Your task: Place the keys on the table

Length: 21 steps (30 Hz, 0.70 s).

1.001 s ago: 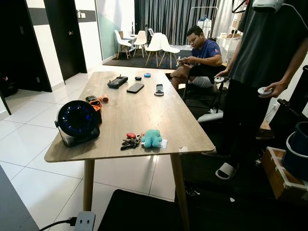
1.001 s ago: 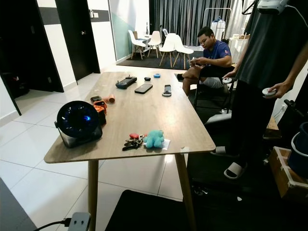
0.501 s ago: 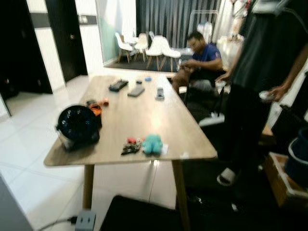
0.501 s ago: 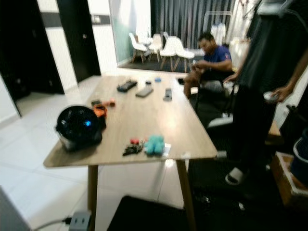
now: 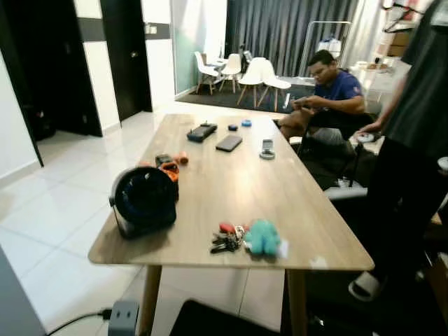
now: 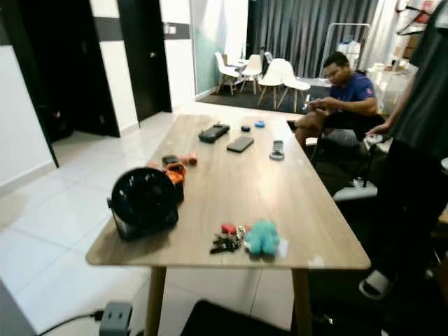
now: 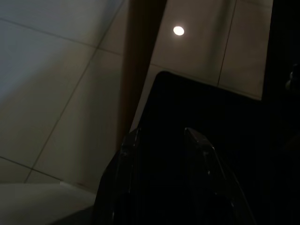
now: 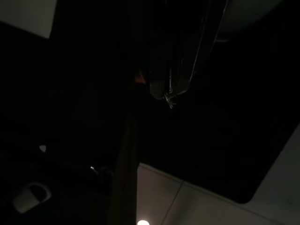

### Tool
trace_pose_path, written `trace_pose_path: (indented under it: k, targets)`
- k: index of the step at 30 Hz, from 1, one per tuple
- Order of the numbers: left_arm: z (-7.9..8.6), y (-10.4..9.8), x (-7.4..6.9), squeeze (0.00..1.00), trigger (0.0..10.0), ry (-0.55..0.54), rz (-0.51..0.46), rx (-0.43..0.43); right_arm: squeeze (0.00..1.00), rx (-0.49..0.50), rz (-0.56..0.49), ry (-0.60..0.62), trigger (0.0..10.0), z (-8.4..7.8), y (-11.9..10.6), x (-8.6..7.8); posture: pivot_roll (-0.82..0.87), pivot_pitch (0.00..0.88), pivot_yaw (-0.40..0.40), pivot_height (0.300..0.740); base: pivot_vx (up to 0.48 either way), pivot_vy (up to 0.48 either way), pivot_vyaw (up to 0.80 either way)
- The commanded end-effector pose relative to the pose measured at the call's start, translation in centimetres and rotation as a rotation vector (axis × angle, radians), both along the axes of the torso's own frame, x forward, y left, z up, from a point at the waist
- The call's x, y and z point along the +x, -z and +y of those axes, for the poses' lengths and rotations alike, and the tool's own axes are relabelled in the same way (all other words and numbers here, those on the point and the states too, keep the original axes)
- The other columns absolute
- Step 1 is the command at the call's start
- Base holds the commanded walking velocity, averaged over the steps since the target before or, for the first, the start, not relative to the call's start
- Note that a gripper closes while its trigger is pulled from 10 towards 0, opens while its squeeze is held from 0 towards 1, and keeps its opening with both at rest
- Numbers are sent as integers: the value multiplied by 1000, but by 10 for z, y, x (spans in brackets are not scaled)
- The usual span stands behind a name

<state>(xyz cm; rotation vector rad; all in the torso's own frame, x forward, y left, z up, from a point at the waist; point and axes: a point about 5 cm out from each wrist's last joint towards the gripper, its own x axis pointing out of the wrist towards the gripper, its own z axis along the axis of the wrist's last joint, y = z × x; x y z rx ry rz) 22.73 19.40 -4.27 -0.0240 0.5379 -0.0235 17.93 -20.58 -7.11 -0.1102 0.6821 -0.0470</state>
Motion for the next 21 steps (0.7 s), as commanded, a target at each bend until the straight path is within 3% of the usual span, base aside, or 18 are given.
trace_pose_path:
  k: [1,17,21]
  targets:
    - [1,0,1,0,10000,-10,-3,-8,0,6,16,0,10000,2,2,-3,21,19,13,740,0,0,0]
    - [-9,-1,-2,0,10000,78,-40,-44,0,5,23,-4,10000,3,3,-5,21,23,13,740,0,0,0]
    - [-10,-1,-2,0,10000,96,-42,-49,0,6,24,-4,10000,3,4,-5,20,23,14,740,0,-346,0]
